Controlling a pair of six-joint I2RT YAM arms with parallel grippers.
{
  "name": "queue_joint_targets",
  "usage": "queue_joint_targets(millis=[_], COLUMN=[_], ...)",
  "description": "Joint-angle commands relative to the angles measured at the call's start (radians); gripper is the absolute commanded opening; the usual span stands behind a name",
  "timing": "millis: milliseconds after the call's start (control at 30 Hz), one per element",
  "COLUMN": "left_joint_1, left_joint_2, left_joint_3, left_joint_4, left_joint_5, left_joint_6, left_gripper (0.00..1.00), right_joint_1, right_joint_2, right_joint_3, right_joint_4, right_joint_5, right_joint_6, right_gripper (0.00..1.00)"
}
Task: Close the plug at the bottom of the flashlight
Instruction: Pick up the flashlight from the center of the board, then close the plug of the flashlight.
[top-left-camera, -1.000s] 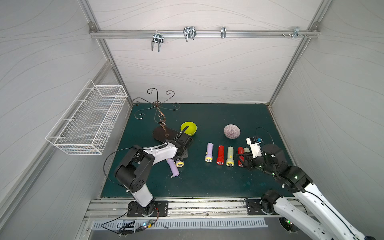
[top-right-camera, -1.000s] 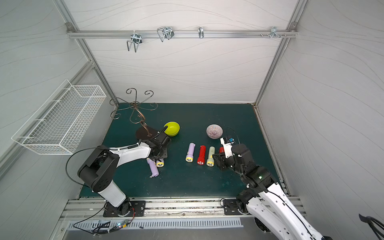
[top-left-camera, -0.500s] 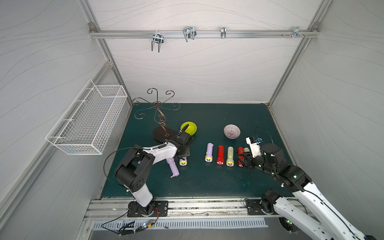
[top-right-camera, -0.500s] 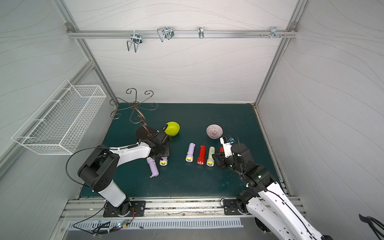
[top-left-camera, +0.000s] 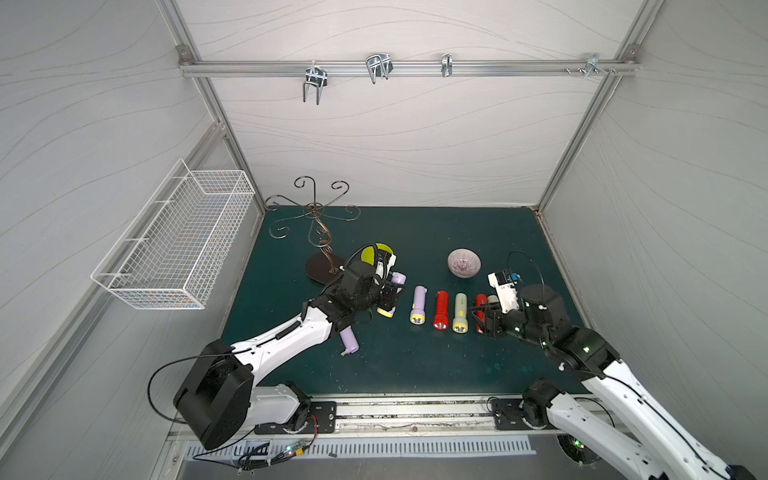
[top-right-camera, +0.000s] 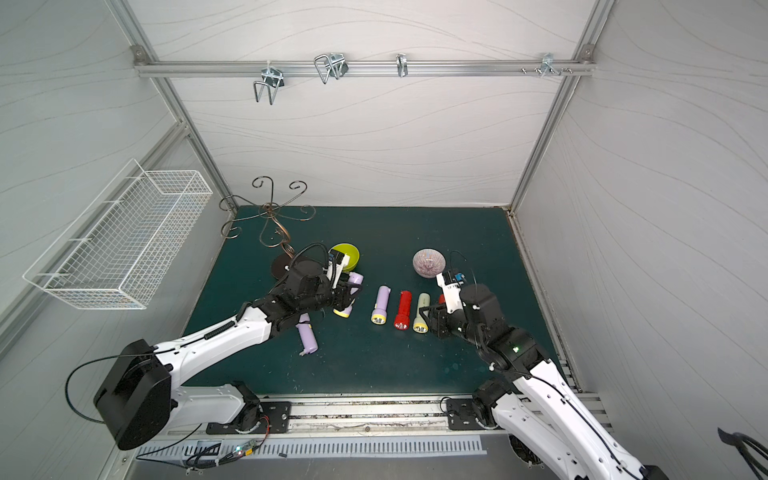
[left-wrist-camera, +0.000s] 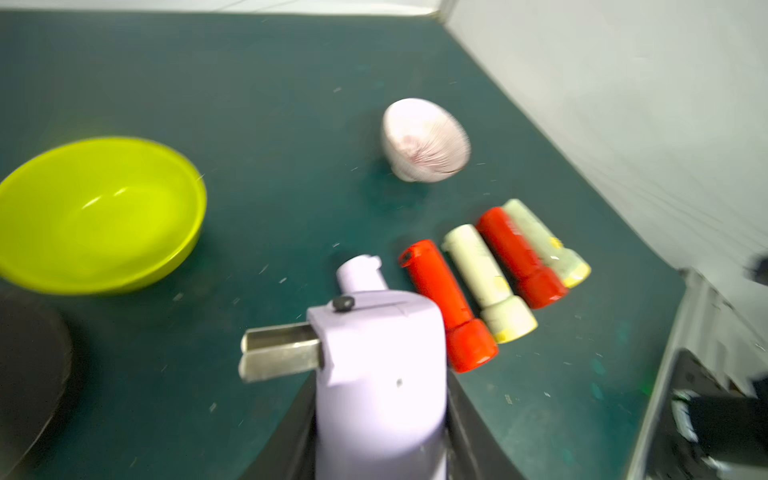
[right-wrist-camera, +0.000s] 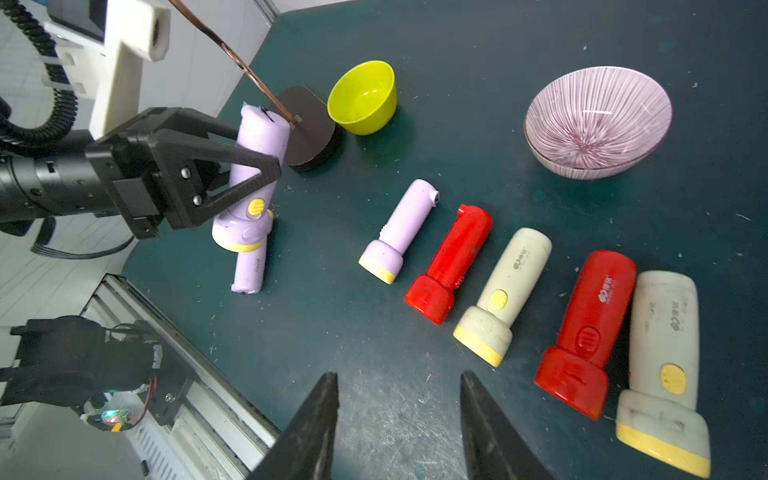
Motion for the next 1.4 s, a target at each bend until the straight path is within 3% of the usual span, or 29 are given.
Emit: queue_joint_targets(millis=[0, 167, 333, 500, 600, 733, 1033, 1133, 1233, 1367], left_joint_1=[0.007, 0.063, 0.104, 0.107, 0.107, 0.113, 0.191, 0.215, 0.238, 0.248], left_joint_2=[0.012, 0.049, 0.086, 0.072, 0.046, 0.016, 0.003, 0.008, 0.022, 0.042], left_joint_3=[0.065, 0.130, 0.231, 0.301, 0.345, 0.401, 0.391, 0.396, 0.429, 0.460], left_joint_4=[0.089, 0.118, 0.087, 0.016, -0.138, -0.369, -0.364, -0.371, -0.463, -0.592], left_joint_5=[0.225, 0.518, 0.892, 1.128, 1.200, 1.187, 1.254, 1.332, 1.415, 1.444], left_joint_6=[0.169, 0.183, 0.197, 0.263, 0.398, 0.596, 0.621, 0.644, 0.725, 0.831], left_gripper=[0.00, 0.00, 0.00, 0.00, 0.00, 0.00, 0.00, 0.00, 0.00, 0.00], right_joint_1=[0.005, 0.005, -0.006, -0.020, -0.020, -0.020, -0.016, 0.009, 0.107, 0.336], right_joint_2=[0.034, 0.093, 0.155, 0.221, 0.239, 0.251, 0.336, 0.358, 0.365, 0.348], right_joint_3=[0.036, 0.060, 0.094, 0.154, 0.186, 0.223, 0.324, 0.339, 0.390, 0.440], right_joint_4=[0.135, 0.295, 0.440, 0.508, 0.535, 0.542, 0.475, 0.492, 0.419, 0.292], right_joint_5=[-0.119, -0.243, -0.364, -0.495, -0.541, -0.522, -0.566, -0.601, -0.558, -0.285], right_joint_6=[-0.021, -0.021, -0.027, -0.044, -0.066, -0.089, -0.104, -0.122, -0.271, -0.592], right_gripper=[0.50, 0.58, 0.66, 0.67, 0.67, 0.64, 0.57, 0.55, 0.53, 0.53])
